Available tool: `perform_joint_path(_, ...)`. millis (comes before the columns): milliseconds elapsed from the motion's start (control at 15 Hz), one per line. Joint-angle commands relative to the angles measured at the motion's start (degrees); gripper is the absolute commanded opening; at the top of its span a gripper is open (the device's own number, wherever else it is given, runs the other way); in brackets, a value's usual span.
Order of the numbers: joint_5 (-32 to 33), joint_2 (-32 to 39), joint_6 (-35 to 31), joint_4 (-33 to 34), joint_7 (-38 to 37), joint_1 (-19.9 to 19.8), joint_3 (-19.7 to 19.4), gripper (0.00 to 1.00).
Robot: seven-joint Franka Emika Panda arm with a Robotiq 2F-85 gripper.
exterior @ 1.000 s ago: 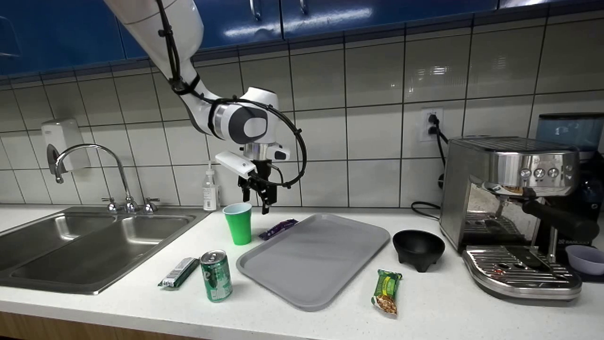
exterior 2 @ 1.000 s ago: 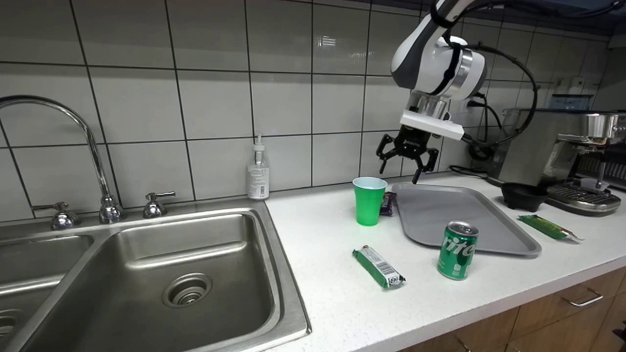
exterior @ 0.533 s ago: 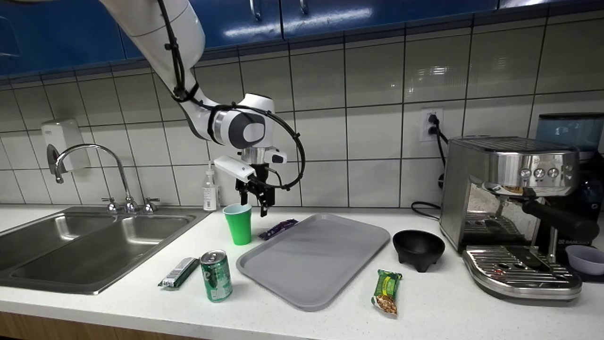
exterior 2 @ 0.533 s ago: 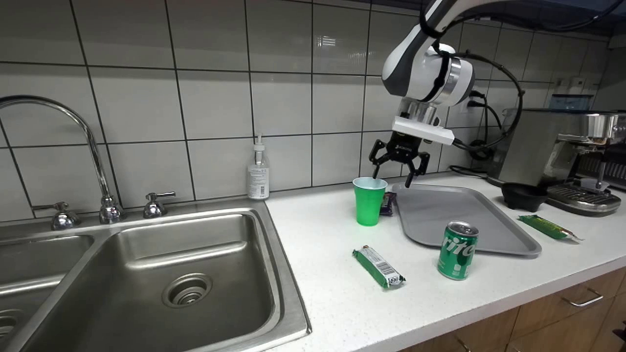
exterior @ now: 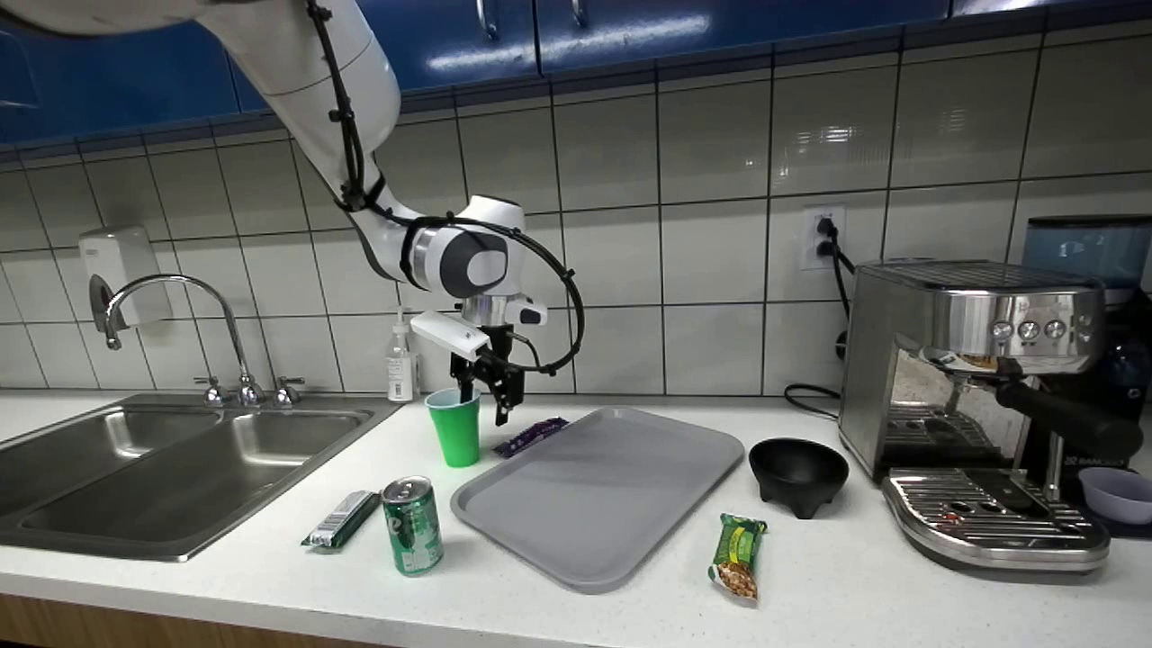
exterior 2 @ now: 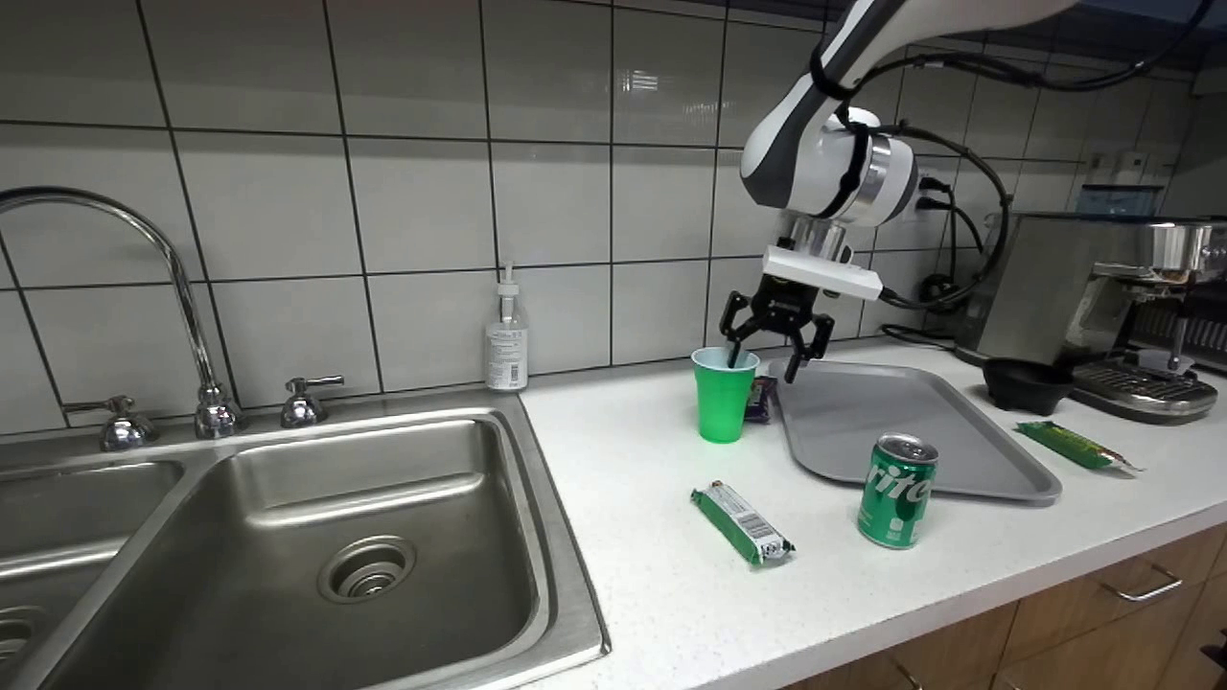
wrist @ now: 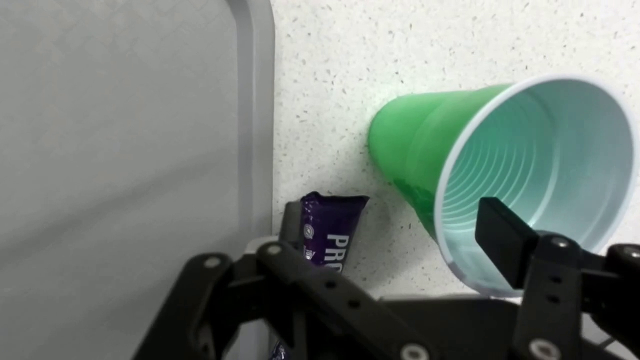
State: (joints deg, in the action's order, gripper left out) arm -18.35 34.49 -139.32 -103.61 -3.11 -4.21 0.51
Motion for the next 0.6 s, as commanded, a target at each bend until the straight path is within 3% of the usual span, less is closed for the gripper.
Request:
perform_joint_path(0,0.6,1.1,1.2,2.1,1.5,-0.9,1.1,0.58)
perform_joint_path(467,0.4,1.9,1.2,2.9,2.2,-1.0,1.5,0.03)
perform_joint_path(533,0.3,2.0,1.1,3.0,2.3,-1.1,1.6,0.00)
